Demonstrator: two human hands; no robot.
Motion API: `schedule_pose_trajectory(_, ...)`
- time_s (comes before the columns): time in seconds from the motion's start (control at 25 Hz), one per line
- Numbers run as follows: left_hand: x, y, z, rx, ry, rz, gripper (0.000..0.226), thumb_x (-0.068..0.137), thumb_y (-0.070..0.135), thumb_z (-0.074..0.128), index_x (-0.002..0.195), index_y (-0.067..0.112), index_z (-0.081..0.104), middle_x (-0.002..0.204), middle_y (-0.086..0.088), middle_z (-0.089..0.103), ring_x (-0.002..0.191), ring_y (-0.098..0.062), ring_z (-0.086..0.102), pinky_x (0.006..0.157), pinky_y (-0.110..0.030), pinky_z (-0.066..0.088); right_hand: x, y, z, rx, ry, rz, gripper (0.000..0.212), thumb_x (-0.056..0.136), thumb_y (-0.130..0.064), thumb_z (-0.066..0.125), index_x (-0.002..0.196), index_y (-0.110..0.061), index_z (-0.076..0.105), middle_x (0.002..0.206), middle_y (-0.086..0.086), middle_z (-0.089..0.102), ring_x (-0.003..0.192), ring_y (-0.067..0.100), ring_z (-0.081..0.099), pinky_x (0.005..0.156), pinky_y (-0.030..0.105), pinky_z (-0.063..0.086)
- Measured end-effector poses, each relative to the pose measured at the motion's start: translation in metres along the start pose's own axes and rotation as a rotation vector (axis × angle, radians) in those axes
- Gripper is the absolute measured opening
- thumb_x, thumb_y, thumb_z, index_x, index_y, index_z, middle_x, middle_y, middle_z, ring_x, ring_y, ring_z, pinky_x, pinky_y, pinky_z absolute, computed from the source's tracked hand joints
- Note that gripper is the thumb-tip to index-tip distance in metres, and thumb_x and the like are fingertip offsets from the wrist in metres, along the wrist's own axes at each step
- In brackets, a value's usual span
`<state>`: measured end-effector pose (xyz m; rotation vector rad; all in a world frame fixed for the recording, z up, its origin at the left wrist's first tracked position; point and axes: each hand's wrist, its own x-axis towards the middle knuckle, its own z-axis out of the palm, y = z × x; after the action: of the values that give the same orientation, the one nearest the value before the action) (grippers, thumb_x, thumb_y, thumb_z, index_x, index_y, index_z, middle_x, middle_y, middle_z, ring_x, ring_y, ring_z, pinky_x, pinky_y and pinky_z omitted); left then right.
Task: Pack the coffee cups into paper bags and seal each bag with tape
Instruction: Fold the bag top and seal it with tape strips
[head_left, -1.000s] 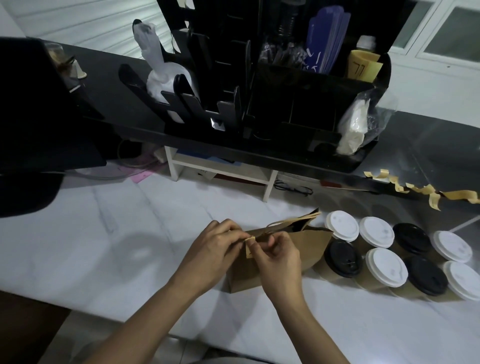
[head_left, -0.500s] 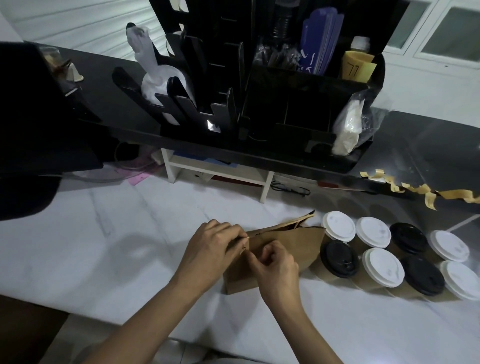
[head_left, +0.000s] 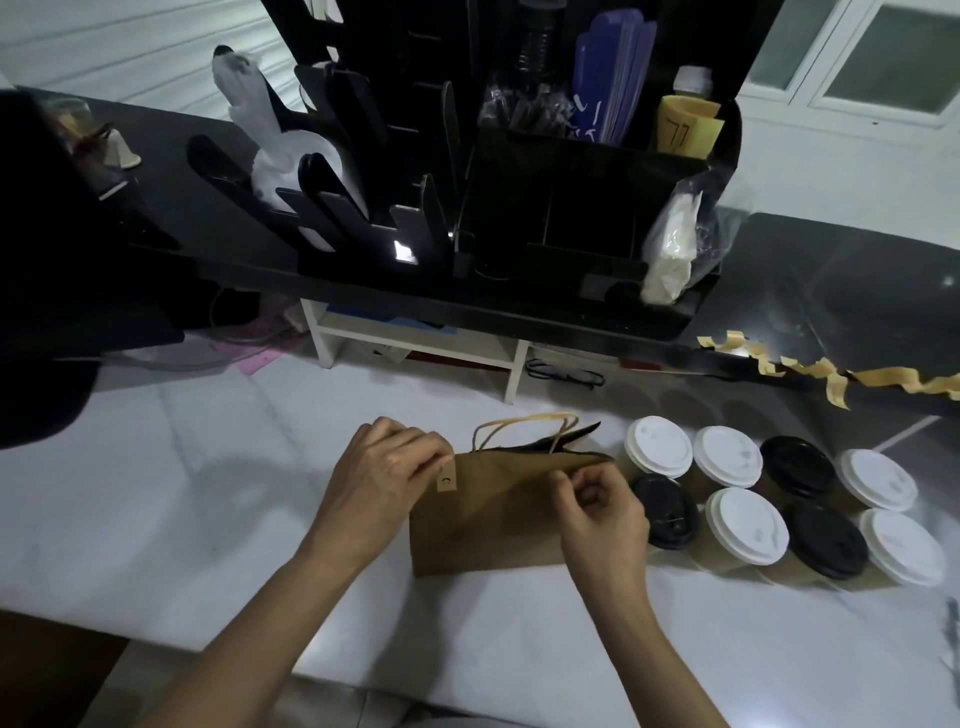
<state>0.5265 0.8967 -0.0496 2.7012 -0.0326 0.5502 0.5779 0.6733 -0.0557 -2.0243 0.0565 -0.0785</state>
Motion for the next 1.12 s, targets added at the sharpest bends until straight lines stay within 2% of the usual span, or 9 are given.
schedule_pose_trajectory(0.12,0.001,0.000,0.000,-0.022,-0.021,-0.040,0.006,0.095,0.029,0.061,0.097,0.028,0.066,0.096,0.015,0.066,0.092,-0.012,0.051,0.079,-0.029,0.045,0.008,0.005,-0.015,0.099,0.088,-0.025,0.022,0.087,-0.019,0.074,0.081,-0.023,0.053,0.071,0.000,0.056,0.064,0.011,0.051,0.064,0.030,0.043)
schedule_pose_trajectory(0.2,-0.002,0.003,0.002,-0.020,-0.020,-0.095,0.005,0.094,0.028,0.065,0.098,0.029,0.066,0.098,0.015,0.065,0.095,-0.011,0.053,0.083,-0.027,0.041,0.015,0.009,-0.023,0.142,0.100,-0.044,0.026,0.083,-0.012,0.072,0.089,-0.027,0.052,0.083,0.005,0.055,0.071,0.015,0.049,0.067,0.031,0.043)
schedule_pose_trajectory(0.36,-0.008,0.015,0.001,-0.015,0.066,-0.179,0.018,0.089,0.021,0.069,0.106,0.026,0.067,0.106,0.010,0.064,0.101,-0.014,0.054,0.090,-0.027,0.038,0.027,0.015,-0.030,0.104,-0.019,-0.113,0.039,0.079,-0.010,0.066,0.110,-0.033,0.058,0.106,-0.001,0.056,0.094,0.014,0.056,0.078,0.027,0.046)
schedule_pose_trajectory(0.48,-0.010,0.031,-0.003,-0.044,0.176,-0.215,0.028,0.089,0.019,0.063,0.117,0.021,0.063,0.112,0.004,0.061,0.105,-0.016,0.050,0.090,-0.028,0.042,0.036,0.015,-0.035,0.103,-0.118,-0.129,0.046,0.076,-0.020,0.060,0.120,-0.035,0.060,0.110,-0.005,0.057,0.100,0.009,0.057,0.084,0.029,0.049)
schedule_pose_trajectory(0.6,-0.011,0.049,-0.007,-0.078,0.298,-0.193,0.017,0.090,0.022,0.058,0.105,0.016,0.062,0.102,0.002,0.061,0.095,-0.016,0.051,0.079,-0.026,0.046,0.044,0.015,-0.037,0.124,-0.228,-0.135,0.053,0.077,-0.018,0.059,0.127,-0.036,0.060,0.109,-0.005,0.061,0.097,0.008,0.059,0.083,0.029,0.050)
schedule_pose_trajectory(0.76,-0.017,0.078,0.003,-0.121,0.303,0.000,0.011,0.091,0.018,0.059,0.094,0.010,0.065,0.091,0.000,0.063,0.084,-0.018,0.057,0.075,-0.028,0.050,0.053,0.018,-0.039,0.112,-0.288,-0.160,0.049,0.084,0.001,0.063,0.117,-0.035,0.065,0.105,-0.006,0.064,0.095,0.006,0.060,0.080,0.026,0.049)
schedule_pose_trajectory(0.84,-0.018,0.092,0.016,-0.146,0.201,0.023,0.017,0.093,0.018,0.059,0.108,0.012,0.066,0.105,0.000,0.065,0.097,-0.016,0.061,0.086,-0.029,0.053,0.057,0.021,-0.039,0.113,-0.278,-0.180,0.045,0.083,0.002,0.065,0.111,-0.033,0.067,0.100,-0.008,0.066,0.093,0.009,0.062,0.079,0.027,0.051)
schedule_pose_trajectory(0.96,-0.007,0.104,0.034,-0.165,0.085,-0.030,0.039,0.097,0.017,0.057,0.135,0.017,0.054,0.129,0.000,0.060,0.122,-0.015,0.055,0.105,-0.029,0.047,0.063,0.024,-0.043,0.117,-0.290,-0.223,0.037,0.085,0.000,0.070,0.106,-0.030,0.069,0.094,-0.012,0.069,0.092,0.011,0.065,0.080,0.028,0.054)
schedule_pose_trajectory(1.12,0.015,0.107,0.051,-0.111,0.065,-0.099,0.047,0.094,0.017,0.062,0.138,0.019,0.045,0.134,-0.003,0.060,0.130,-0.019,0.050,0.106,-0.038,0.047,0.071,0.030,-0.047,0.092,-0.314,-0.216,0.026,0.087,-0.007,0.074,0.098,-0.031,0.071,0.091,-0.014,0.072,0.090,0.009,0.067,0.077,0.023,0.052)
